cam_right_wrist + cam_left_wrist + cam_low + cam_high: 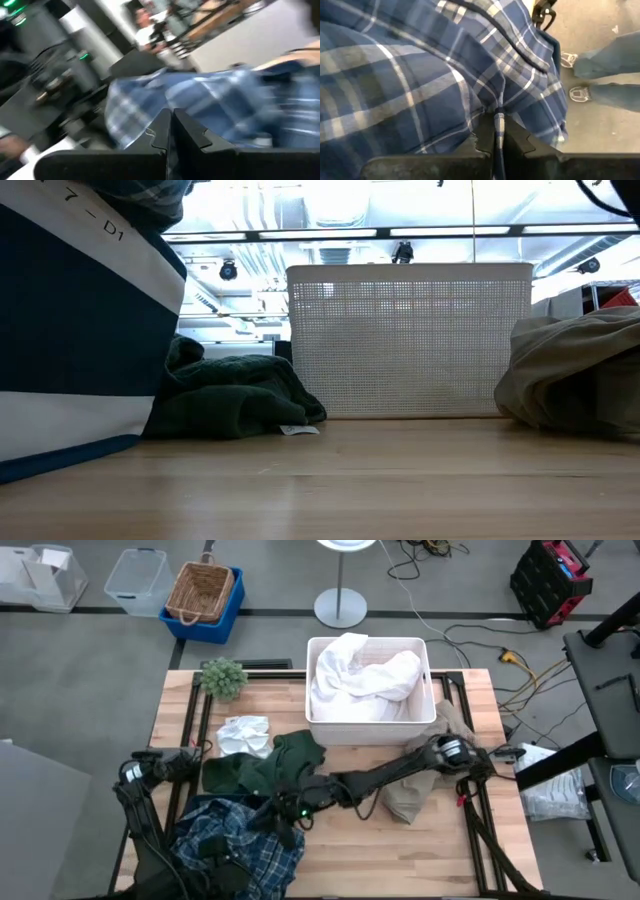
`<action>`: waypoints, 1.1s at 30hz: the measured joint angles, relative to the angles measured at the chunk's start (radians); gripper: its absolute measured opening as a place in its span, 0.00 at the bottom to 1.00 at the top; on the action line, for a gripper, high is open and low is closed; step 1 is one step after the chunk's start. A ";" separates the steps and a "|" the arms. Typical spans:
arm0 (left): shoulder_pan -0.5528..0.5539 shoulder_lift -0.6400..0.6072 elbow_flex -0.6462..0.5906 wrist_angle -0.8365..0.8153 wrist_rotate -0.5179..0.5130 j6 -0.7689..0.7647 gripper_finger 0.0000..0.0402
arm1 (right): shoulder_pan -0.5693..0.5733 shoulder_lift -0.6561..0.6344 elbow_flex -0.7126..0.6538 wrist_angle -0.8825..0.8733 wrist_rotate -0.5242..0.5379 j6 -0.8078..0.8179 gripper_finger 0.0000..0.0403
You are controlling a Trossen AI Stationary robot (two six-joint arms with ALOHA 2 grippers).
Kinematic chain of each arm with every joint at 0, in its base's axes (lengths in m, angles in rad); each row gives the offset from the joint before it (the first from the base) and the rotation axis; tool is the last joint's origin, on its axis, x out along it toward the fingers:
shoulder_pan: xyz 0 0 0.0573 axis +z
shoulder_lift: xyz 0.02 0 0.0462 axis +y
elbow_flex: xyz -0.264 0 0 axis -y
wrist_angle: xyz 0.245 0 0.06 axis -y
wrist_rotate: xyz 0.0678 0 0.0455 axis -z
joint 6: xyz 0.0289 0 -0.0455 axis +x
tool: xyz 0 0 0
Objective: Sort clothes
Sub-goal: Put the blue shirt in the blue bin
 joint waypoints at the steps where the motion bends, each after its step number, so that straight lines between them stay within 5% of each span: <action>1: -0.003 0.000 0.003 -0.001 0.004 -0.011 0.00 | 0.004 0.025 0.034 -0.002 -0.030 0.010 0.03; 13: -0.083 -0.014 0.220 -0.036 0.025 -0.107 0.00 | 0.024 0.397 0.542 -0.309 -0.135 0.031 0.03; 28: -0.101 -0.048 0.086 -0.021 -0.043 -0.066 0.04 | 0.022 0.438 0.529 -0.496 0.059 -0.056 0.03; 33: -0.057 -0.053 0.076 -0.023 0.141 -0.149 0.10 | 0.022 0.439 0.529 -0.496 0.059 -0.043 0.03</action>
